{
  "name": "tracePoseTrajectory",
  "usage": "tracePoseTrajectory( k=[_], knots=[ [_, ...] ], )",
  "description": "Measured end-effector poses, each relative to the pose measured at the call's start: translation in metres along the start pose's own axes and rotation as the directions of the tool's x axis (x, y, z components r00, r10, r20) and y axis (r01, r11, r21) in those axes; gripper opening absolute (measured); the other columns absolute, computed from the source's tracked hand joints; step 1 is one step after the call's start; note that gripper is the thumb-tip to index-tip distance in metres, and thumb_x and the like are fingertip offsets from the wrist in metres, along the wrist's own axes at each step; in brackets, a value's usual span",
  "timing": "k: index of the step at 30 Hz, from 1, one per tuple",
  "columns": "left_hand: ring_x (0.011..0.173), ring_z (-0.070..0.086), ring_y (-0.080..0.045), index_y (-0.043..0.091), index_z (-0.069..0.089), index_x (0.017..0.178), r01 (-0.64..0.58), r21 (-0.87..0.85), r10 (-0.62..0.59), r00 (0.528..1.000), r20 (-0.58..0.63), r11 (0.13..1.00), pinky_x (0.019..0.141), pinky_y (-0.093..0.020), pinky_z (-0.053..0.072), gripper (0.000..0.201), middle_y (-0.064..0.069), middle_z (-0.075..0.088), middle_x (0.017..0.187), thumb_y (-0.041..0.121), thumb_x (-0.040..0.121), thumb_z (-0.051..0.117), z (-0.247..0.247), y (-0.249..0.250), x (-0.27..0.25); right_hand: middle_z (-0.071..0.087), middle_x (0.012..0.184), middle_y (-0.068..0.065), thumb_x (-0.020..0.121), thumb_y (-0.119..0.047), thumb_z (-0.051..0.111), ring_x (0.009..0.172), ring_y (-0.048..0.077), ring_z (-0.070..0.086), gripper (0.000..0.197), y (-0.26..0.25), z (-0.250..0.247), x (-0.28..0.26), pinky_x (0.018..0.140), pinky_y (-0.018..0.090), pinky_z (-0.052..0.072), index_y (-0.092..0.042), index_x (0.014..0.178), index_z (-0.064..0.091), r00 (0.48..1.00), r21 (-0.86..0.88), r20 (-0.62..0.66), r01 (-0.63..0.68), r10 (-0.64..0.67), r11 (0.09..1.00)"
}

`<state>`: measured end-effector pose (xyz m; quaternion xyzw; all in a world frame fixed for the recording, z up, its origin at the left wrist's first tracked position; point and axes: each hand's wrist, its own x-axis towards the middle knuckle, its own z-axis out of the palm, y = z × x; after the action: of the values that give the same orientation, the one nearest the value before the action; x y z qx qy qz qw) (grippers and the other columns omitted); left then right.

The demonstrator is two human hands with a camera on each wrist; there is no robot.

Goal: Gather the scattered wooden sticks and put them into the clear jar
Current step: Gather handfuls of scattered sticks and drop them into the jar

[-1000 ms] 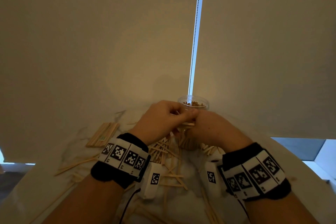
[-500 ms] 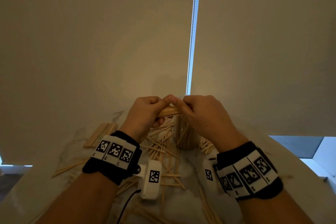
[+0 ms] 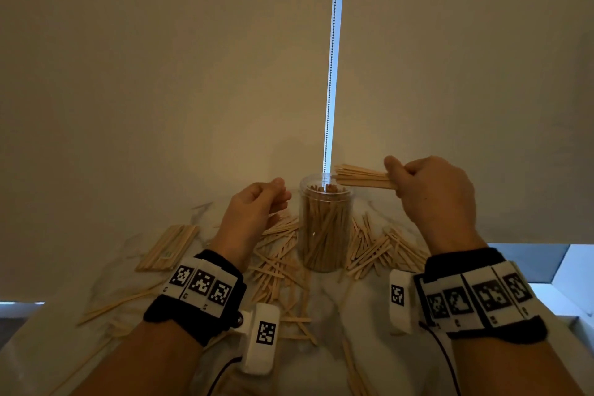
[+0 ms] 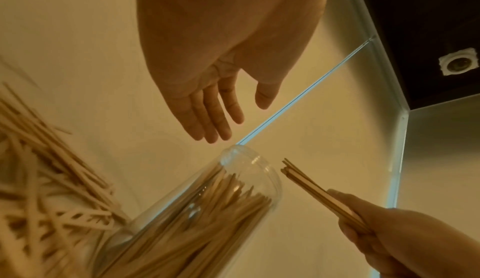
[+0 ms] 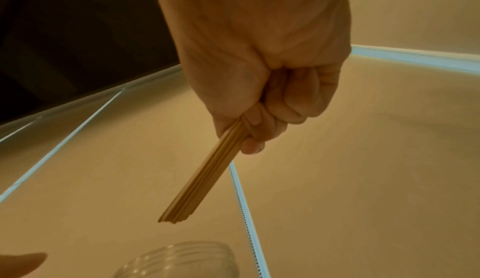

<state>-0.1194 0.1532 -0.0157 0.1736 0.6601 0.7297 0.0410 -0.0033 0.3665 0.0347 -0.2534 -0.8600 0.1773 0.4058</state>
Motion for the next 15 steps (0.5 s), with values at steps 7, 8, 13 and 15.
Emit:
tracePoseTrajectory(
  k=[7, 8, 13, 15],
  knots=[
    [0.123, 0.056, -0.016, 0.03, 0.033, 0.146, 0.096, 0.239, -0.156, 0.956, 0.247, 0.966, 0.106, -0.045, 0.045, 0.108, -0.001, 0.056, 0.139, 0.059, 0.058, 0.089, 0.022, -0.017, 0.014, 0.055, 0.051, 0.0, 0.094, -0.057, 0.049, 0.049, 0.017, 0.053, 0.053, -0.016, 0.018, 0.018, 0.049, 0.025, 0.034, -0.017, 0.064, 0.068, 0.993, -0.124, 0.01, 0.118, -0.118, 0.985],
    [0.128, 0.052, -0.017, 0.031, 0.024, 0.152, 0.074, 0.284, -0.155, 0.949, 0.274, 0.956, 0.11, -0.044, 0.041, 0.116, -0.001, 0.051, 0.144, 0.054, 0.06, 0.09, 0.026, -0.016, 0.016, 0.055, 0.053, 0.001, 0.093, -0.057, 0.051, 0.051, 0.018, 0.055, 0.052, -0.021, 0.021, 0.024, 0.05, 0.025, 0.036, -0.016, 0.066, 0.069, 0.989, -0.165, 0.038, 0.15, -0.145, 0.975],
    [0.121, 0.046, -0.006, 0.019, -0.02, 0.156, 0.001, 0.28, -0.105, 0.929, 0.356, 0.96, 0.104, -0.028, 0.031, 0.136, 0.015, 0.055, 0.128, 0.026, 0.073, 0.088, 0.047, -0.006, 0.029, 0.051, 0.061, 0.001, 0.083, -0.06, 0.063, 0.065, 0.023, 0.058, 0.049, -0.05, 0.026, 0.053, 0.058, 0.029, 0.043, -0.015, 0.065, 0.057, 0.934, -0.336, 0.257, 0.328, -0.249, 0.883],
    [0.117, 0.05, -0.006, 0.017, -0.021, 0.155, -0.028, 0.291, -0.086, 0.924, 0.373, 0.956, 0.106, -0.029, 0.032, 0.136, 0.022, 0.057, 0.108, 0.025, 0.073, 0.088, 0.052, -0.009, 0.035, 0.051, 0.061, -0.001, 0.081, -0.059, 0.067, 0.065, 0.022, 0.058, 0.052, -0.061, 0.027, 0.058, 0.06, 0.029, 0.045, -0.016, 0.059, 0.047, 0.894, -0.371, 0.333, 0.417, -0.3, 0.83]
  ],
)
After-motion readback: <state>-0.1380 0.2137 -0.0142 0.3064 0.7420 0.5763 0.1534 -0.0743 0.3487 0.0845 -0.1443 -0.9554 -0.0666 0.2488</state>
